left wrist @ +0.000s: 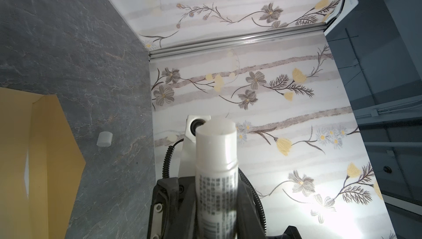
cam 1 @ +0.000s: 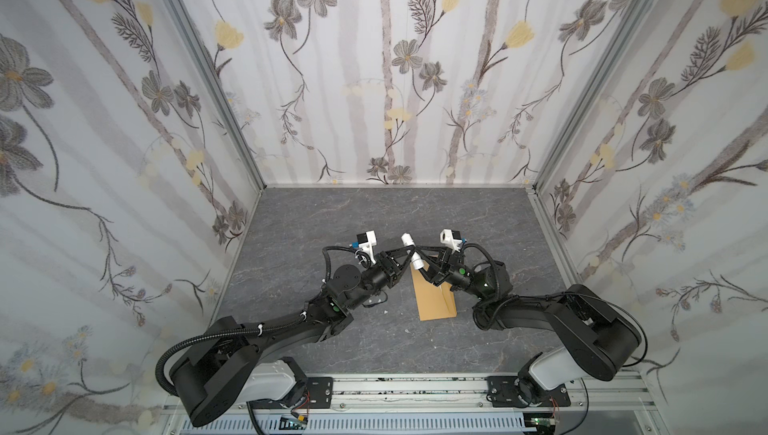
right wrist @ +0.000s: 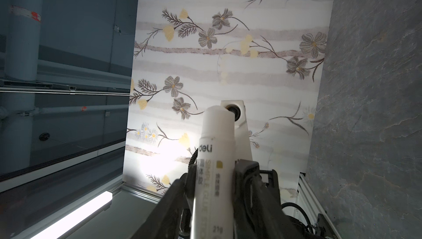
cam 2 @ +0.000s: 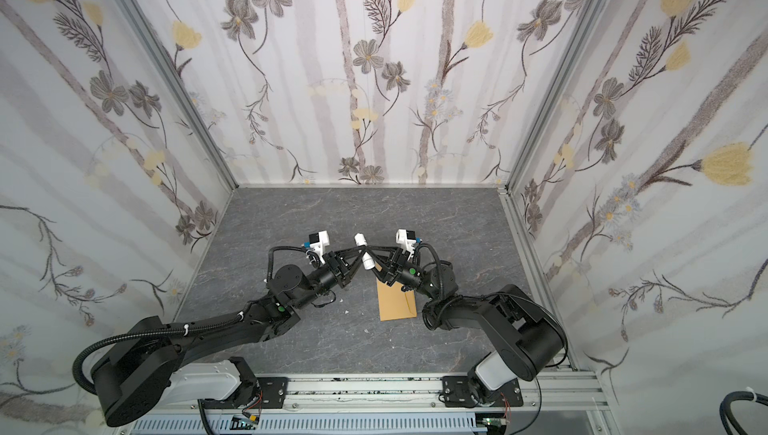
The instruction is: Place the letter into the envelope and seal it
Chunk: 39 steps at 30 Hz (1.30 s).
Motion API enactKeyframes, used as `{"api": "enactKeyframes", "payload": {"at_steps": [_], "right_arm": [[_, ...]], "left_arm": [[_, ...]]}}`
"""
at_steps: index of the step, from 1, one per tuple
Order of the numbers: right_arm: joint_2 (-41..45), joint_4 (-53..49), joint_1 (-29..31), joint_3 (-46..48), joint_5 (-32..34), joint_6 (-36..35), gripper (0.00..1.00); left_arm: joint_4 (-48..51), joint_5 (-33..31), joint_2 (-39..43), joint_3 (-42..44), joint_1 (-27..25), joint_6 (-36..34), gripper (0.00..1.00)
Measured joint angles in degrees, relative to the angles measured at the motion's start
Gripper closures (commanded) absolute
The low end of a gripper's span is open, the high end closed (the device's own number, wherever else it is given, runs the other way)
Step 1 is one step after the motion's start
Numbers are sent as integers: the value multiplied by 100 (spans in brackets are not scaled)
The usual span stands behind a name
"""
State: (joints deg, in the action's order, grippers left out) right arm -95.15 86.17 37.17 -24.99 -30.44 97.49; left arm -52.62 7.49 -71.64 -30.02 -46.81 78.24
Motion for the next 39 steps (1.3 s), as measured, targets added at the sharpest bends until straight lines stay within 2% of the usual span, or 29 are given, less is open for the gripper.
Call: {"api": "enactKeyframes", "payload": {"at_steps": [4, 7, 9, 12, 18, 24, 27, 34, 39], "right_arm": [[664, -1167, 2, -37, 168, -756, 48], [1539, -2865, 70, -330, 640, -1845, 48], [2116, -4341, 306, -815, 1377, -2789, 47], [2594, -5928, 946, -1537, 2474, -4153, 47], [2249, -8002, 1794, -2404, 4172, -5917, 46], [1674, -8859, 2201, -2870, 5036, -6835, 47], [1453, -9042, 2291, -3010, 5206, -7121, 49], [1187, -9200, 2323, -3174, 5327, -7423, 61], [1126, -9162, 2330, -3200, 5270, -7508, 73]], "left_arm": [[870, -48, 352, -289, 114, -48, 100], [1663, -155, 535, -505, 297, -72, 100], [2238, -195, 584, -686, 398, -85, 100], [2992, -192, 566, -962, 518, -87, 100], [3724, -74, 291, -1303, 616, -20, 100], [3943, 151, 186, -1414, 625, 26, 100], [3954, 166, 186, -1434, 625, 46, 100], [3987, 225, 186, -1434, 629, 127, 100], [4006, 262, 184, -1445, 629, 129, 100]]}}
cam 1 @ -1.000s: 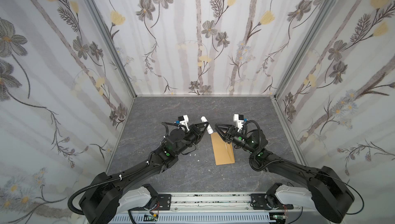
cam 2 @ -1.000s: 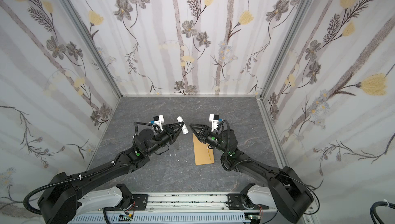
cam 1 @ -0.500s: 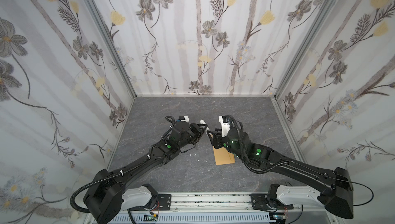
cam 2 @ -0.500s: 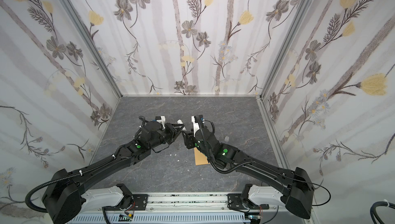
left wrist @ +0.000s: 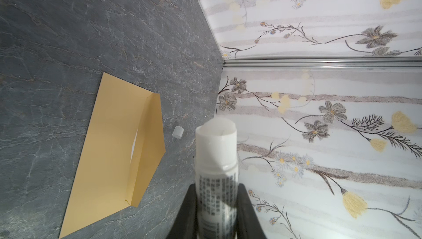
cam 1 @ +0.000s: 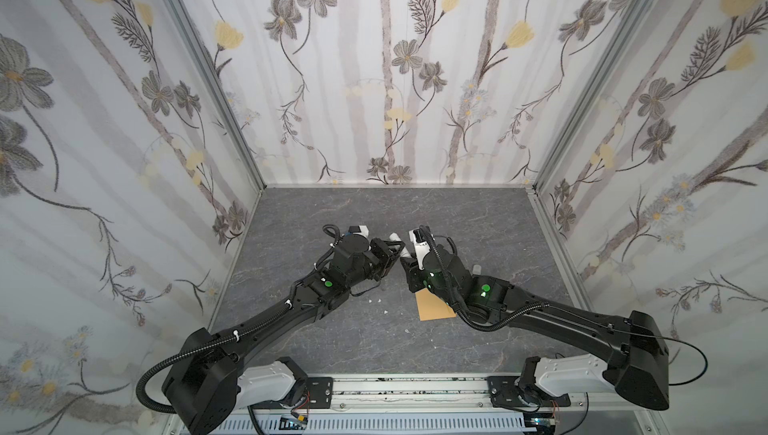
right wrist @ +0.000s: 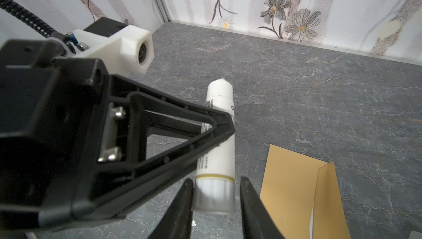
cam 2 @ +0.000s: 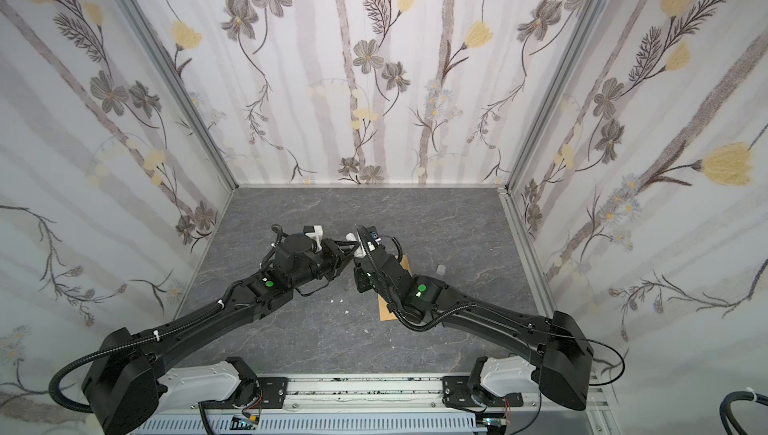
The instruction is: Place the letter into the envelope and seal it
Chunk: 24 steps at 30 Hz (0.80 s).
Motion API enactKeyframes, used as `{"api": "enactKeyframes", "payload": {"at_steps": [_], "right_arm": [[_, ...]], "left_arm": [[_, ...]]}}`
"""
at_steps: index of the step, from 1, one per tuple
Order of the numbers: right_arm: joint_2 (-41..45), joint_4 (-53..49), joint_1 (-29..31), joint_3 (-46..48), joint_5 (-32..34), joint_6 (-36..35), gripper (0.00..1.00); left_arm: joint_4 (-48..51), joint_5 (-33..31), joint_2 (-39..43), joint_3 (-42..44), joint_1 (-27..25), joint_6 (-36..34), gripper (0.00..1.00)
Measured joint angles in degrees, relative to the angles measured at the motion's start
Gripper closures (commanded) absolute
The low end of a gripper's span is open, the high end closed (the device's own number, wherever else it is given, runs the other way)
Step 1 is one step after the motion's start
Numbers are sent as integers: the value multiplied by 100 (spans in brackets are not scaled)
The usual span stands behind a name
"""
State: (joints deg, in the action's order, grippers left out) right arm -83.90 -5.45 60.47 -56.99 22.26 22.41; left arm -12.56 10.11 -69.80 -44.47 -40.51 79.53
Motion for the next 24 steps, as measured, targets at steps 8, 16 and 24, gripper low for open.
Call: {"api": "enactKeyframes", "payload": {"at_steps": [8, 16, 24], "right_arm": [[-17, 48, -59, 0, -212, 118, 81], [284, 439, -603, 426, -1460, 1008, 83], [623, 1510, -1427, 1263, -3368, 2516, 82]], "left_arm": [[-94, -35, 35, 96, 4, 24, 100], [-713, -238, 76, 476, -142, 66, 100], [-1567, -608, 133, 955, -407, 105, 100]]}}
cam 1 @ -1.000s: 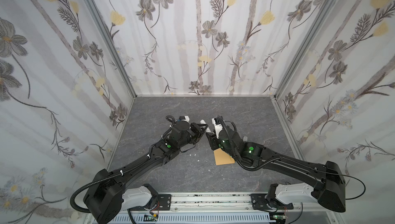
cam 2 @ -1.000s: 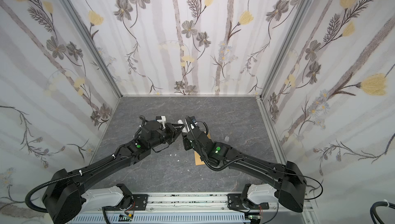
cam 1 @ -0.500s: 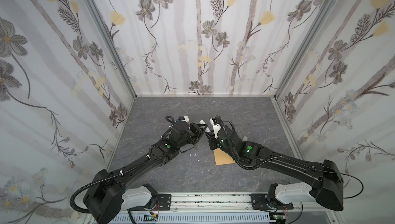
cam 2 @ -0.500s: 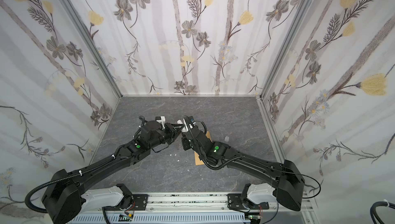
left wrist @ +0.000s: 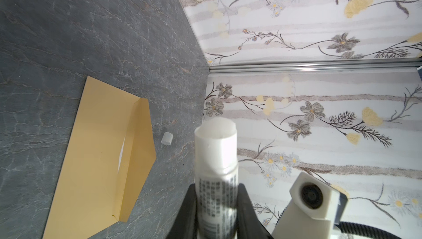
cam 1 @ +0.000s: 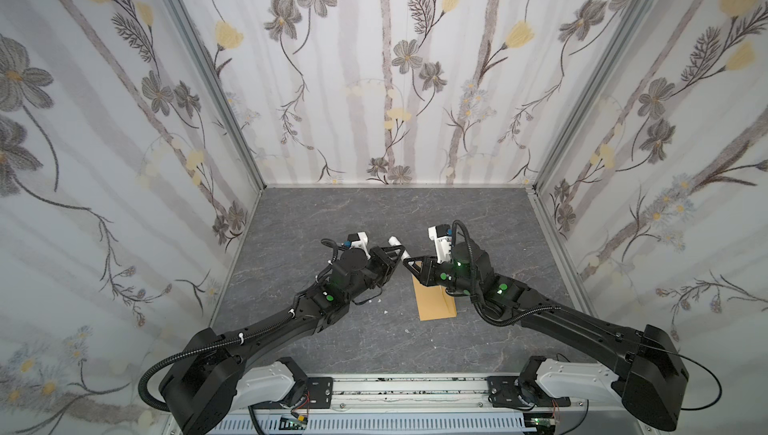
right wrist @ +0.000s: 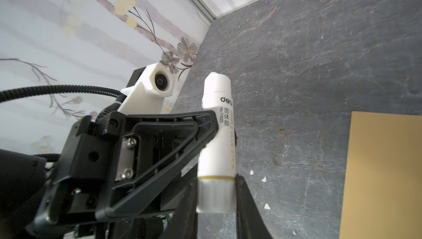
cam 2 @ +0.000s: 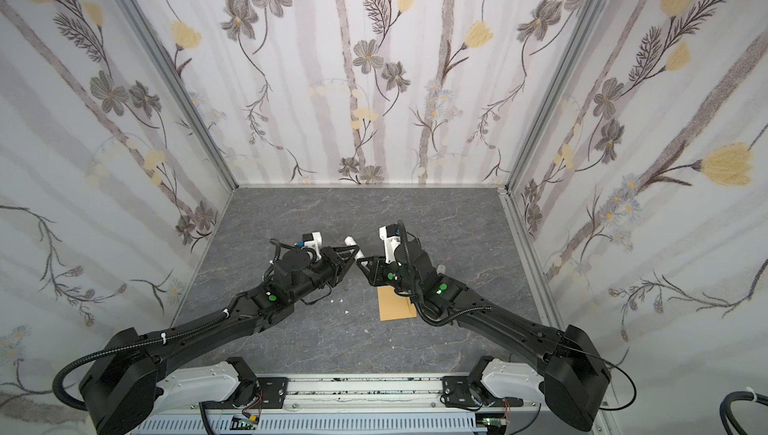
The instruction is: Place the letter into the envelope and seal it
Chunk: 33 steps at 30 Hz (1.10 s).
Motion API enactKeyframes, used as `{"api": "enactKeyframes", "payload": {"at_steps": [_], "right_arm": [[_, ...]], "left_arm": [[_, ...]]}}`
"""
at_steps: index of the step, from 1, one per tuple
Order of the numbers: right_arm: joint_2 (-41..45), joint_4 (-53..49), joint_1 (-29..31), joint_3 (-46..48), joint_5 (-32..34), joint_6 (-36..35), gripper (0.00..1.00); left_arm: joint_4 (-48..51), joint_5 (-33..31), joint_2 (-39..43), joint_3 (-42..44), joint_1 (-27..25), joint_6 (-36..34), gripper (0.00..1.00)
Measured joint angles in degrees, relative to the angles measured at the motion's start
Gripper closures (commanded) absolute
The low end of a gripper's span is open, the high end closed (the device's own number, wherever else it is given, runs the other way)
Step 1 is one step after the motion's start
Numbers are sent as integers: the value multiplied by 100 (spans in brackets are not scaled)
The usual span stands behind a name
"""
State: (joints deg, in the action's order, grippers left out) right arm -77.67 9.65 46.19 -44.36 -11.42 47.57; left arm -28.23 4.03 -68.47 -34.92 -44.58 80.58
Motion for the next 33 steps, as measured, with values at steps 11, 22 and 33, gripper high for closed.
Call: {"api": "enactKeyframes", "payload": {"at_steps": [11, 22, 33], "right_arm": [[68, 1808, -525, 927, -1390, 1740, 80], [-282, 3875, -758, 1611, -2138, 3189, 80], [-964, 5934, -885, 2052, -2514, 4398, 81]], "left_arm": [[-984, -273, 48, 452, -243, -118, 100], [-1941, -186, 48, 850, -275, -249, 100], [-2367, -66, 48, 994, -284, -332, 100]]}}
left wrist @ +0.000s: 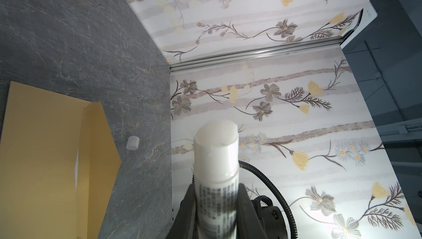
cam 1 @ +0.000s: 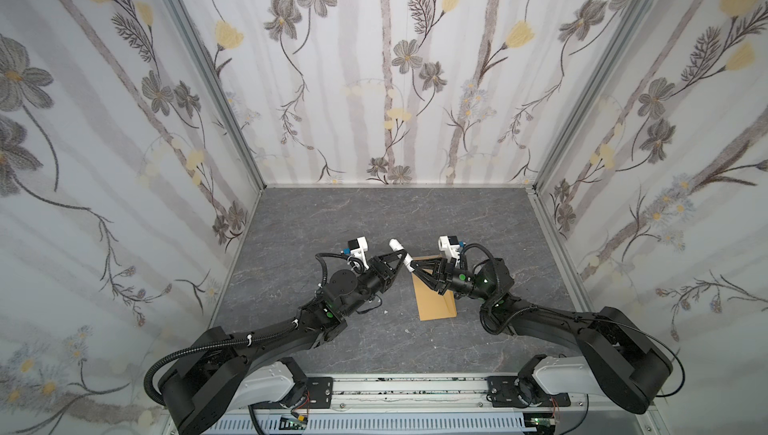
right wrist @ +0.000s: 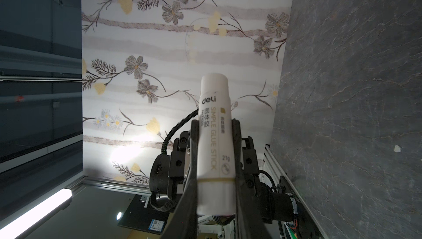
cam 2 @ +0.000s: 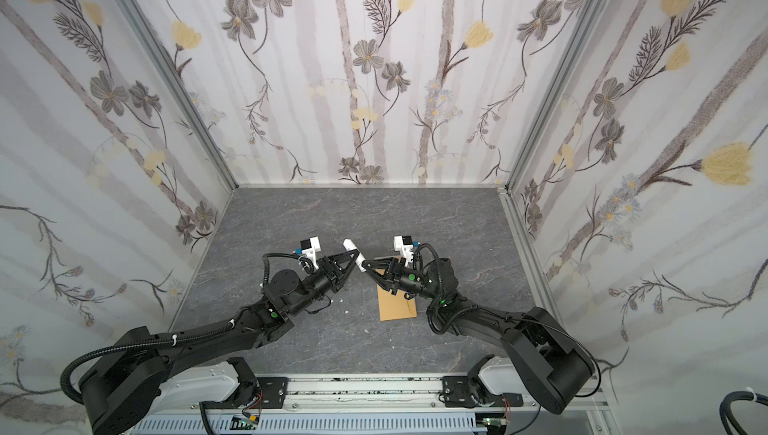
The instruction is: Place the letter into the envelope and seal it
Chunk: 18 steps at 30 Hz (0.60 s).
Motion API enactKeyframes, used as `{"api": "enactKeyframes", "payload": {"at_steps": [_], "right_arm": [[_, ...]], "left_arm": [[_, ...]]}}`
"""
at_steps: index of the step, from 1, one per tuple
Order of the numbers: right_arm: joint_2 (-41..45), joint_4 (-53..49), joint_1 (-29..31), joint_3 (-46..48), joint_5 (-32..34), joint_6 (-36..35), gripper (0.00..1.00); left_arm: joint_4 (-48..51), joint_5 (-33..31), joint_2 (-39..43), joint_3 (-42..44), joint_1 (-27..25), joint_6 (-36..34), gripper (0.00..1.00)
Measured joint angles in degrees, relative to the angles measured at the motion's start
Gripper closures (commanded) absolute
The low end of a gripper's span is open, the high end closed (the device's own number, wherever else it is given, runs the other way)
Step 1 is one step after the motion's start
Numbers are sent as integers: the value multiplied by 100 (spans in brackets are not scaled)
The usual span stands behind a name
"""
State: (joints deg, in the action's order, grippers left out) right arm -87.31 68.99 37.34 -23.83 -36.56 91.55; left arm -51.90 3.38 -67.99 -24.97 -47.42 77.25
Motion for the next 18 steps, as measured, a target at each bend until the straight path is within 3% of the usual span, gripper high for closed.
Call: {"api": "enactKeyframes", "payload": {"at_steps": [9, 13, 18], "right_arm": [[-1038, 2164, -7, 254, -57, 1056, 81], [-1010, 2197, -7, 232, -57, 1106, 61], [-704, 1655, -63, 181, 352, 817, 52]], "left_arm": [[-103, 37, -7, 66, -4, -37, 100], [-184, 46, -7, 66, -11, -33, 100], [63, 304, 101, -68, -31, 76, 100]]}}
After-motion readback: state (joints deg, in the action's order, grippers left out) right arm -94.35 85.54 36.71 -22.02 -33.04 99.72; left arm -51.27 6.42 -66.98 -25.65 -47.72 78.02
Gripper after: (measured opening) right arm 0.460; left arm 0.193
